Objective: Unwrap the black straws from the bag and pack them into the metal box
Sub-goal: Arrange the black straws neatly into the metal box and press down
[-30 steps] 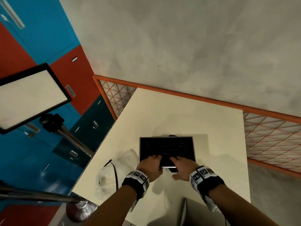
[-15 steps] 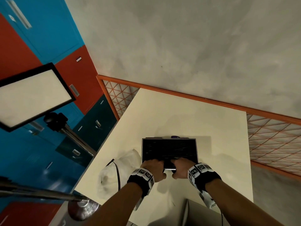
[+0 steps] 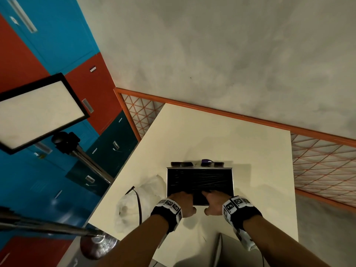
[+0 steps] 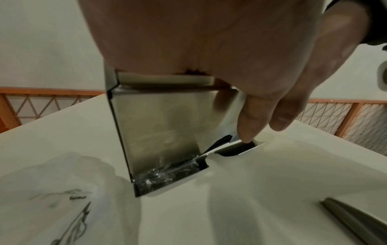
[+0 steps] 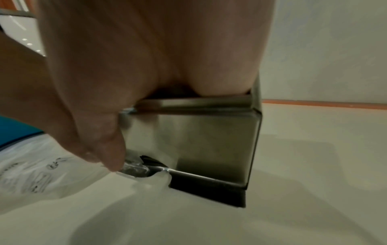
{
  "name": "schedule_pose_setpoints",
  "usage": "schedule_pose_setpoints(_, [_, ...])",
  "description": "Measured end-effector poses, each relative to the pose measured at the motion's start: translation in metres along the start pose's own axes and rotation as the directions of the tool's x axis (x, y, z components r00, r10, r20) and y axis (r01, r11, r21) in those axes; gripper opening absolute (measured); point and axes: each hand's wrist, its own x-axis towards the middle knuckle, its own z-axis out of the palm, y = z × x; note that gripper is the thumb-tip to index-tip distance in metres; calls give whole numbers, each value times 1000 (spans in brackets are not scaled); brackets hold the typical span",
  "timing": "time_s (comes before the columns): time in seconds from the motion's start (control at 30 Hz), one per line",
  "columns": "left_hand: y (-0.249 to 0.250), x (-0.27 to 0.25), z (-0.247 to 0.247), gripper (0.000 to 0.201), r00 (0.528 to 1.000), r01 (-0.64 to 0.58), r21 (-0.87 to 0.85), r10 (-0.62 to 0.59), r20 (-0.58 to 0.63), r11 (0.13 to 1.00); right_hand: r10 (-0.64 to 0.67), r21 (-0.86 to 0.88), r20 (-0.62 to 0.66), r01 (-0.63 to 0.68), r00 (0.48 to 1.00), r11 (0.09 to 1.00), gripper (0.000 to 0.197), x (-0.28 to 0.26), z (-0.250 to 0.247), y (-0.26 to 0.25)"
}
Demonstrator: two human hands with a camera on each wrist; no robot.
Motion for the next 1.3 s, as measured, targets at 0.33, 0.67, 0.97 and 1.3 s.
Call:
schedule_pose_setpoints(0.33, [3, 2, -5, 55, 998, 3, -58, 0, 58, 998, -15, -18, -28, 15, 999, 1000, 58, -2, -2, 1])
schedule_pose_setpoints(0.67, [3, 4, -8, 44, 1000, -13, -36, 14, 26, 999, -31, -78, -80, 24, 996, 997, 57, -7, 3, 2])
schedule_pose_setpoints(0.97, [4, 2, 0, 37, 999, -14, -46, 16, 41, 999, 35, 9, -36, -35, 999, 999, 62, -3, 5, -2])
schedule_pose_setpoints(1.3, [4, 4, -8, 44, 995, -35, -65, 41, 88, 997, -28, -48, -43, 26, 999, 999, 55, -6, -9, -6])
